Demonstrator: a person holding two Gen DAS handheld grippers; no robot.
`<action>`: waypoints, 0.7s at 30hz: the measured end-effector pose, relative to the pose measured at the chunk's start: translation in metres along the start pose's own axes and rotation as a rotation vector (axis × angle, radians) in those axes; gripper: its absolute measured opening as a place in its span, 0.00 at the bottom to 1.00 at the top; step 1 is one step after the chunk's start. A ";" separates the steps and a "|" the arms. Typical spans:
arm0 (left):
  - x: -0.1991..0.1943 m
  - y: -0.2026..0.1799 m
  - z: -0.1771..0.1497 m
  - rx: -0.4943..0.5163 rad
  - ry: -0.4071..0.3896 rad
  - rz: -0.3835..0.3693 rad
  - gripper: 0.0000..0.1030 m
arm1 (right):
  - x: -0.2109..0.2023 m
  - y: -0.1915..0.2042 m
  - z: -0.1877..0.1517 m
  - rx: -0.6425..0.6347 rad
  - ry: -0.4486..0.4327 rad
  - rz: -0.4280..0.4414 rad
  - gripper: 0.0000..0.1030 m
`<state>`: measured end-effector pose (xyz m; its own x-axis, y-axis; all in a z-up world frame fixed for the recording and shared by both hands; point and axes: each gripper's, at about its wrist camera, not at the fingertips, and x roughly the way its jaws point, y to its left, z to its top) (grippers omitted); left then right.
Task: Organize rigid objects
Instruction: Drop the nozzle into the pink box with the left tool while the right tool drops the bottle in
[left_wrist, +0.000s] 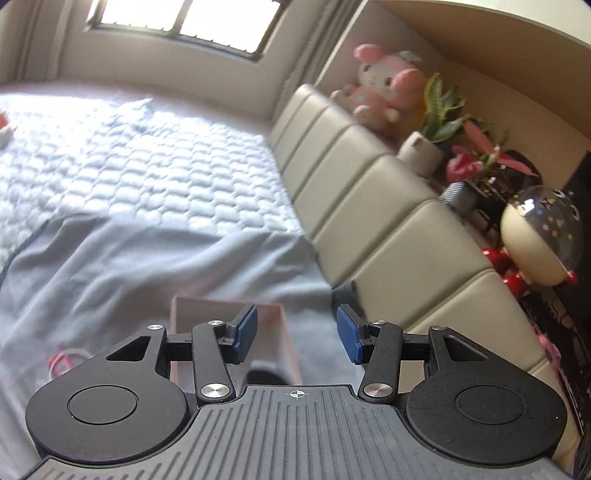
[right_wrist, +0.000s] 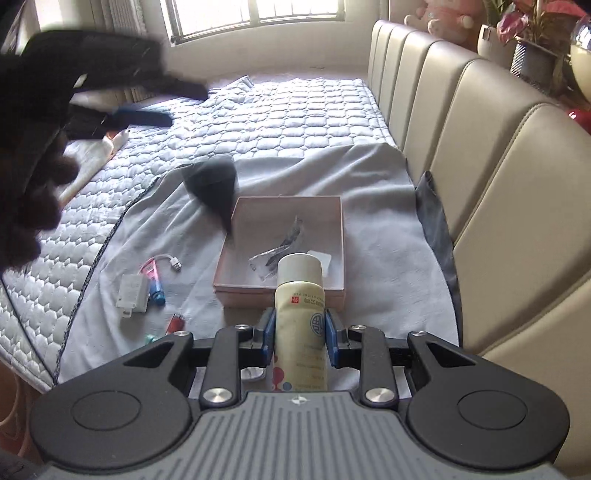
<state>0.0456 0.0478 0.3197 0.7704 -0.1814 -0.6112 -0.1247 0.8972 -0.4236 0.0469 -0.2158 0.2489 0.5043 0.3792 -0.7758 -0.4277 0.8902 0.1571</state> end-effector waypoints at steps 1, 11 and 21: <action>-0.004 0.008 -0.003 -0.011 0.005 0.007 0.50 | 0.002 -0.002 0.008 0.014 -0.006 0.009 0.26; -0.049 0.102 -0.032 -0.130 0.034 0.154 0.50 | 0.044 0.020 0.113 -0.046 -0.126 0.032 0.26; -0.050 0.136 -0.088 -0.113 0.208 0.206 0.50 | 0.097 0.042 0.120 -0.144 -0.109 -0.031 0.55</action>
<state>-0.0651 0.1439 0.2340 0.5786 -0.0892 -0.8107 -0.3431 0.8752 -0.3411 0.1682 -0.1111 0.2534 0.5939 0.3844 -0.7068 -0.5100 0.8593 0.0388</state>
